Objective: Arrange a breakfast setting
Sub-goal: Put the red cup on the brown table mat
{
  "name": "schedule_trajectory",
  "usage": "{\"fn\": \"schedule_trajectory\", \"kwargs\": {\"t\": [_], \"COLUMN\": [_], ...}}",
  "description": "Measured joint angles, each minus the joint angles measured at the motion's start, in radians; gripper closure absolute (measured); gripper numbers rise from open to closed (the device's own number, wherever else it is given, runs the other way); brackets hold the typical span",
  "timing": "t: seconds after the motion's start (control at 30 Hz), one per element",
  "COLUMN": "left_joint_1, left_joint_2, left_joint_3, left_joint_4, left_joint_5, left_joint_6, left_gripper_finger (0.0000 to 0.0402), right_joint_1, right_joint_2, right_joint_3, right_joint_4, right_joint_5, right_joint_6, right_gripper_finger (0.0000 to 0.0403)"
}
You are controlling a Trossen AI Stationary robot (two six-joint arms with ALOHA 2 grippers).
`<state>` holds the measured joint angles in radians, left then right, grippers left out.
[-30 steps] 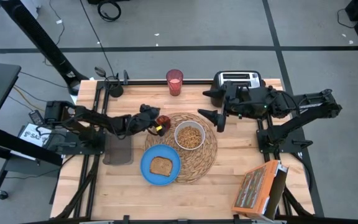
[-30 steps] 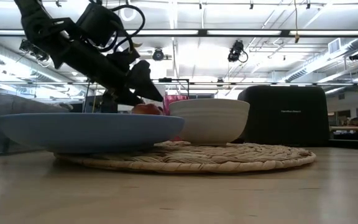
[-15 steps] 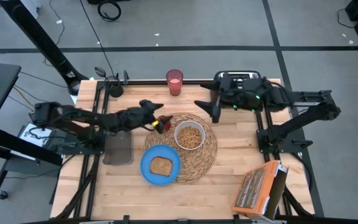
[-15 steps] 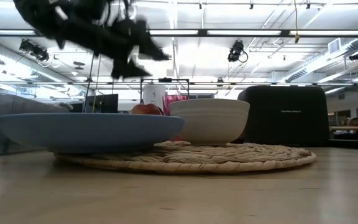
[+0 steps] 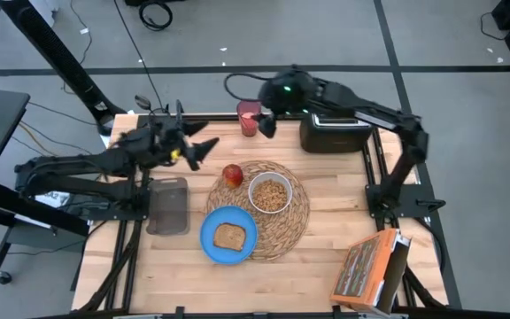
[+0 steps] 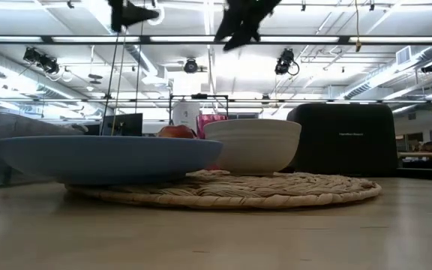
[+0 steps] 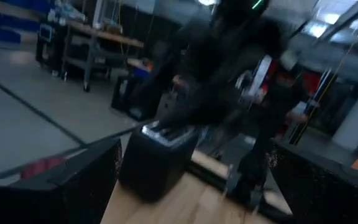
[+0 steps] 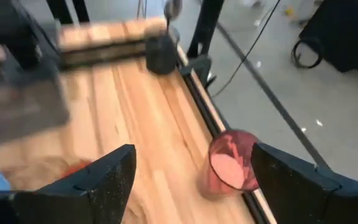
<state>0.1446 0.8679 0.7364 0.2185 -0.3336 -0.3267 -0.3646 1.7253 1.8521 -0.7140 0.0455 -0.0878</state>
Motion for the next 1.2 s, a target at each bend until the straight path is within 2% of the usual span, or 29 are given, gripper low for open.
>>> {"fn": "schedule_trajectory", "kwargs": {"t": [0.2,0.3,0.47,0.63,0.97,1.2], "left_joint_1": [0.008,0.011,0.012,0.012,0.012,0.008], "left_joint_2": [-0.102,-0.128,-0.131,-0.129,-0.130,-0.130], "left_joint_3": [-0.002,-0.002,-0.002,-0.002,-0.002,-0.002], "left_joint_4": [-0.016,-0.013,-0.014,-0.016,-0.023,-0.039], "left_joint_5": [-0.009,-0.051,-0.127,-0.132,-0.113,-0.107], "left_joint_6": [-0.002,-0.002,-0.002,-0.010,-0.068,-0.083], "left_gripper_finger": [0.0002,0.0002,0.0002,0.0002,0.0002,0.0002], "right_joint_1": [-0.048,-0.069,-0.099,-0.121,-0.135,-0.143], "right_joint_2": [0.163,0.227,0.314,0.364,0.407,0.416], "right_joint_3": [0.061,0.063,0.063,0.063,0.063,0.063], "right_joint_4": [0.011,0.011,0.018,0.034,0.010,0.024], "right_joint_5": [-0.042,-0.053,-0.056,-0.048,-0.048,-0.093], "right_joint_6": [-0.137,-0.171,-0.227,-0.275,-0.373,-0.412], "right_gripper_finger": [0.0103,0.0114,0.0134,0.0165,0.0257,0.0358]}}
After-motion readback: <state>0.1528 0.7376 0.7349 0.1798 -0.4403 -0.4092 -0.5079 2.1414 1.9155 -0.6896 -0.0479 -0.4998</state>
